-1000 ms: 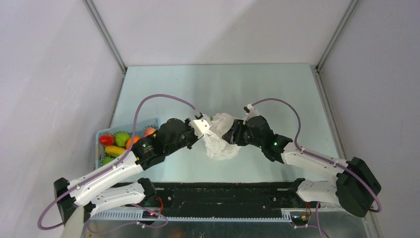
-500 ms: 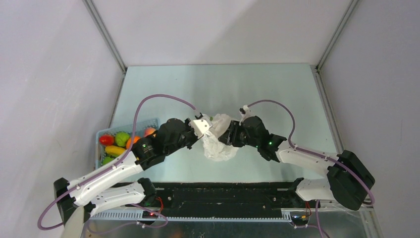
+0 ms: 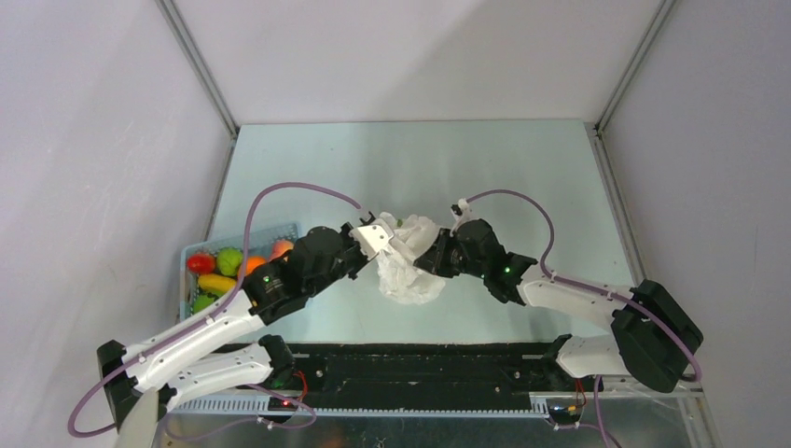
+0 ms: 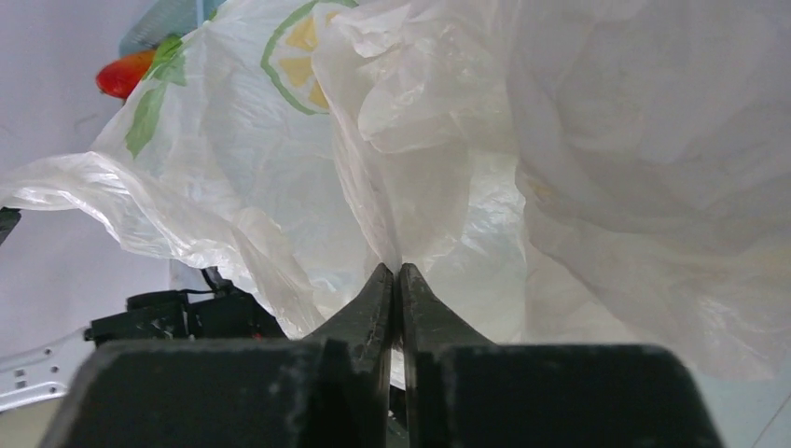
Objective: Place the fake fruits into the plastic bag and tie a complex knot
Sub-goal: Open the plastic bag at the center of the board.
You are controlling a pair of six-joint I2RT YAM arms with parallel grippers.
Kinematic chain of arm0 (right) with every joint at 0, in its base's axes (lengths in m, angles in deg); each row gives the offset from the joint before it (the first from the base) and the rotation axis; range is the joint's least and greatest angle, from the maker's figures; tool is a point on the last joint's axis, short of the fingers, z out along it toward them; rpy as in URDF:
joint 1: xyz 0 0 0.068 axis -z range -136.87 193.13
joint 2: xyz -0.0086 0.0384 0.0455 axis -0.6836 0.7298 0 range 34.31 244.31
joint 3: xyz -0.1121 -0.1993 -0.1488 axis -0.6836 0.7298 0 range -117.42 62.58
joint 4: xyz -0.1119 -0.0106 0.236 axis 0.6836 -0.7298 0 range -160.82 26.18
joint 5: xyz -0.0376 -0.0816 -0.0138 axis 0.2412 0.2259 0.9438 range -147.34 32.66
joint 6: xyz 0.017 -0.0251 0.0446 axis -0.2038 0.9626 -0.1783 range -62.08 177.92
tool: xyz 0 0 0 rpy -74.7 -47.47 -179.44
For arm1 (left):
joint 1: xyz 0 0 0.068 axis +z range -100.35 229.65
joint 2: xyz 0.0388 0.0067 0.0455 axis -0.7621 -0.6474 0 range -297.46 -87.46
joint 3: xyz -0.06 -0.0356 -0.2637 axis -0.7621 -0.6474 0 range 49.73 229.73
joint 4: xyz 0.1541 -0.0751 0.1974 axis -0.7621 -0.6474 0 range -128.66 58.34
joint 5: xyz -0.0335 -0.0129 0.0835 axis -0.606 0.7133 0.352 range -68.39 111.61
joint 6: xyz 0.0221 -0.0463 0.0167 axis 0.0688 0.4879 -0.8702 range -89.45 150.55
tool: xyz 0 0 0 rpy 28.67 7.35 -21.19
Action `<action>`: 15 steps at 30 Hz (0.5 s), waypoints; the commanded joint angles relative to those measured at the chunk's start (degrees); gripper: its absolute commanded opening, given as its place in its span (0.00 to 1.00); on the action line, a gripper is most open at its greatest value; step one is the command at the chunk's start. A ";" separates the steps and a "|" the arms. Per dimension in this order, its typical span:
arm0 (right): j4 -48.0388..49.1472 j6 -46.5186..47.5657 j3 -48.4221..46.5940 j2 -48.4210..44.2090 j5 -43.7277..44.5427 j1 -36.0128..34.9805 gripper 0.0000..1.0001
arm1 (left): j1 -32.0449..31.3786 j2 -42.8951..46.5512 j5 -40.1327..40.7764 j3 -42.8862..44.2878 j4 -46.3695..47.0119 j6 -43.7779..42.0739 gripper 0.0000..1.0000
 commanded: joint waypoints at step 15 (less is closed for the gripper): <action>-0.76 19.77 -4.04 -23.65 16.68 4.27 0.00 | 10.30 -2.76 1.93 15.22 3.20 4.51 0.63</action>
